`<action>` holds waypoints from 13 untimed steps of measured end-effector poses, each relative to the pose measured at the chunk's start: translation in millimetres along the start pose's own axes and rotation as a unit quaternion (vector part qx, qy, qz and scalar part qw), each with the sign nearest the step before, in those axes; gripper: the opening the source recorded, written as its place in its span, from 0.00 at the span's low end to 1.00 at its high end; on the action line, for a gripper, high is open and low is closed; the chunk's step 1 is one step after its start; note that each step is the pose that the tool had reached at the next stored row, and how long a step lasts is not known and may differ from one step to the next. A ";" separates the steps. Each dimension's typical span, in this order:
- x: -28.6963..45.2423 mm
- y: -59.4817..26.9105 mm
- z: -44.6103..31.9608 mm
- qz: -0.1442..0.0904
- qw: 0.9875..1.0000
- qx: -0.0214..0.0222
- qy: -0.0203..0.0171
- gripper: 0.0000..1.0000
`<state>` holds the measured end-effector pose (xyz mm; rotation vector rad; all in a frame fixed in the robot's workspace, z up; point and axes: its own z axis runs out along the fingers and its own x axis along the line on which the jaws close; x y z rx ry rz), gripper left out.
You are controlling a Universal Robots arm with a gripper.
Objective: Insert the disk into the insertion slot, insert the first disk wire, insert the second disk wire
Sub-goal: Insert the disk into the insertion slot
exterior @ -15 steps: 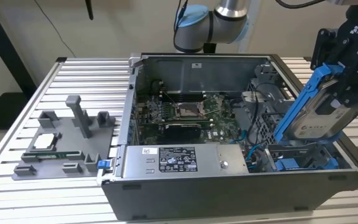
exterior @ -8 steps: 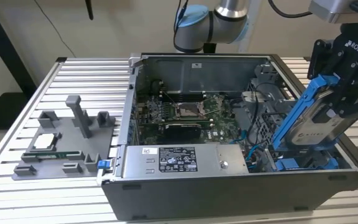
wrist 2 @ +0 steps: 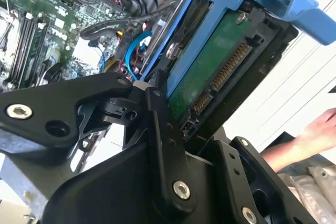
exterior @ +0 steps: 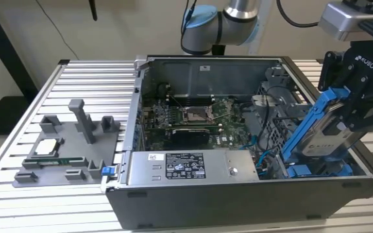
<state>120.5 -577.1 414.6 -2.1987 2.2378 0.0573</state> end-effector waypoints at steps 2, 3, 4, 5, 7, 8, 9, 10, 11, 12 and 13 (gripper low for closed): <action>0.4 -0.4 3.7 0.000 1.000 0.000 -0.001 0.00; 0.6 -0.4 5.2 0.000 1.000 0.000 -0.001 0.00; 0.7 -0.4 7.0 0.000 1.000 0.000 -0.001 0.00; 0.9 -0.5 9.0 0.000 1.000 0.000 -0.001 0.00; 1.2 -0.6 12.6 0.000 1.000 0.000 -0.001 0.00; 1.3 -0.7 14.5 0.000 1.000 0.000 -0.001 0.00; 1.4 -0.7 16.4 0.000 1.000 0.000 -0.001 0.00; 1.5 -0.8 18.2 0.000 1.000 0.000 -0.001 0.00; 1.6 -0.8 20.0 0.000 1.000 0.000 -0.001 0.00; 1.6 -0.9 21.8 0.000 1.000 0.000 -0.001 0.00; 1.7 -0.9 23.6 0.000 1.000 0.000 -0.001 0.00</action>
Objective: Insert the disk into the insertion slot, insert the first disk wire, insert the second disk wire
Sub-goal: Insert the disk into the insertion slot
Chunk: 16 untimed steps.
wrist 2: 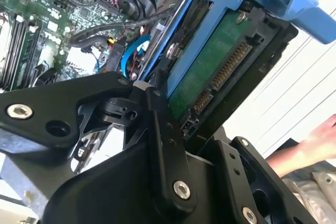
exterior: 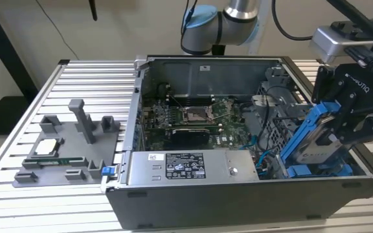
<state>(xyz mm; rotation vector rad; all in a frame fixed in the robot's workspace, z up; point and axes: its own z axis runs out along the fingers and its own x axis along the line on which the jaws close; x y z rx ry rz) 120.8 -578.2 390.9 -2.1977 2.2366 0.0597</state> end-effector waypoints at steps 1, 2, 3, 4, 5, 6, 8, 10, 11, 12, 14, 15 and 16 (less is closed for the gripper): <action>0.1 0.0 1.8 0.000 1.000 0.000 0.000 0.00; 0.1 -0.1 3.6 0.000 1.000 0.000 0.000 0.00; 0.2 -0.1 5.4 0.000 1.000 0.000 0.000 0.00; 0.2 -0.2 7.2 0.000 1.000 0.000 0.000 0.00; 0.3 -0.2 9.0 0.000 1.000 0.000 0.000 0.00; 0.3 -0.2 10.9 0.000 1.000 0.000 0.000 0.00; 0.4 -0.3 14.5 0.000 1.000 0.000 0.000 0.00; 0.6 -0.4 18.2 0.000 1.000 0.000 0.000 0.00; 0.6 -0.4 20.0 0.000 1.000 0.000 0.000 0.00; 0.7 -0.4 21.2 0.000 1.000 0.000 0.000 0.00; 0.6 -0.5 21.4 0.000 1.000 0.000 0.000 0.00; 0.6 -0.5 21.4 0.000 1.000 0.000 0.000 1.00; 0.6 -0.5 21.4 0.000 1.000 0.000 0.000 1.00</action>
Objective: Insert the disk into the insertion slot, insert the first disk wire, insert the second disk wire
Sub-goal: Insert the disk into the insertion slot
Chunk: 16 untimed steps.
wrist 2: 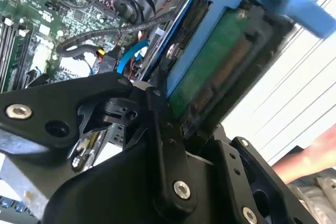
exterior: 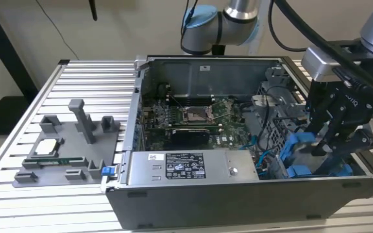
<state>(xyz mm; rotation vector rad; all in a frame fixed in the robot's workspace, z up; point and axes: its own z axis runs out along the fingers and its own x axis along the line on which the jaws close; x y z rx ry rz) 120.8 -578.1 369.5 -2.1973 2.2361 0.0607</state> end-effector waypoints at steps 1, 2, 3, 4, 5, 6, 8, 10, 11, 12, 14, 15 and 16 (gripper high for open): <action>0.0 0.0 -0.5 0.000 1.000 0.000 0.000 1.00; 0.0 0.1 -1.7 0.000 1.000 0.000 0.000 1.00; -0.1 0.2 -3.7 0.000 1.000 0.000 0.000 1.00; -0.1 0.2 -6.2 0.000 1.000 -0.001 0.000 1.00; -0.3 0.3 -9.1 0.000 1.000 -0.001 0.000 1.00; -0.4 0.3 -12.9 0.000 1.000 -0.001 0.000 1.00; -0.8 0.5 -20.4 0.000 1.000 -0.001 0.000 1.00; -1.5 0.7 -24.4 0.000 1.000 -0.001 0.000 1.00; -2.3 1.1 -24.9 0.000 1.000 -0.001 -0.002 1.00; -3.6 1.6 -25.0 0.000 1.000 -0.001 -0.003 1.00; -6.8 3.1 -25.1 0.000 1.000 -0.001 -0.005 1.00; -8.6 3.9 -25.0 0.000 1.000 -0.001 -0.006 1.00; -10.1 4.4 -25.1 0.000 1.000 -0.001 -0.007 1.00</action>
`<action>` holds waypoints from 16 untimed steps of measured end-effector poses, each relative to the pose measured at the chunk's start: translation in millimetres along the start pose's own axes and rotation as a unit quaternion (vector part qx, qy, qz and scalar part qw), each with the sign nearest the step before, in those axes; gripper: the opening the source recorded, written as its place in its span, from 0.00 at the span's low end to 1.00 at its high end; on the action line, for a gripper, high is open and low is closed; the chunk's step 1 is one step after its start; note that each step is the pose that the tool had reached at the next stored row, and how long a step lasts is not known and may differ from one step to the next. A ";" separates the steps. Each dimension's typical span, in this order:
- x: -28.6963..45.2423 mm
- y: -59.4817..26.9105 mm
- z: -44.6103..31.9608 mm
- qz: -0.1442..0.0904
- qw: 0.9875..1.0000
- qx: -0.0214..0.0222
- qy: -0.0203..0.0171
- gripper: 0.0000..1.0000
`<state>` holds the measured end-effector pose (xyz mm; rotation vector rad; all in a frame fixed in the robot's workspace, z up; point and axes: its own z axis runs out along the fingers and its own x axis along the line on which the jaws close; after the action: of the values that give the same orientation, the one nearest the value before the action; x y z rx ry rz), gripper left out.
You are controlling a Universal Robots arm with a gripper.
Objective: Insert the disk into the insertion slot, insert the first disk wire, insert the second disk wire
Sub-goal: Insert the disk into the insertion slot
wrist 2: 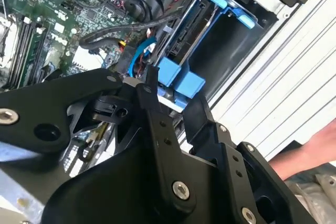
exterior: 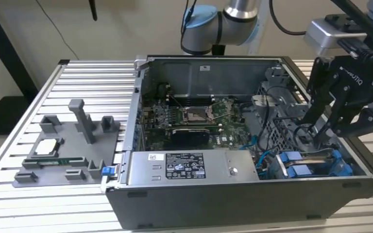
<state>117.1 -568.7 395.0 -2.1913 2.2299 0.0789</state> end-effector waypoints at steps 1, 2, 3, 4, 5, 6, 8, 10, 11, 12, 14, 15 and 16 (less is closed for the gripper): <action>-1.6 0.6 0.0 0.000 1.000 0.000 -0.001 1.00; -3.3 1.5 0.1 0.000 1.000 0.000 -0.003 1.00; -4.8 2.5 0.1 0.000 1.000 0.000 -0.004 1.00; -5.5 3.5 0.2 0.000 1.000 0.000 -0.009 1.00; -6.1 4.6 0.8 0.000 1.000 0.000 -0.013 1.00; -6.6 5.6 1.5 -0.001 1.000 0.001 -0.017 1.00; -7.2 6.6 2.4 -0.004 1.000 0.002 -0.024 1.00; -7.9 6.9 3.3 -0.009 0.999 0.004 -0.030 1.00; -8.1 6.9 3.6 -0.013 0.999 0.006 -0.032 1.00; -8.3 6.9 3.9 -0.017 0.999 0.009 -0.033 1.00; -8.4 6.9 4.5 -0.025 0.999 0.015 -0.035 1.00; -8.4 6.9 4.8 -0.028 0.999 0.018 -0.036 1.00; -8.3 6.9 5.2 -0.030 0.999 0.020 -0.039 1.00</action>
<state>110.2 -560.1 390.3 -2.1918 2.1053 0.1166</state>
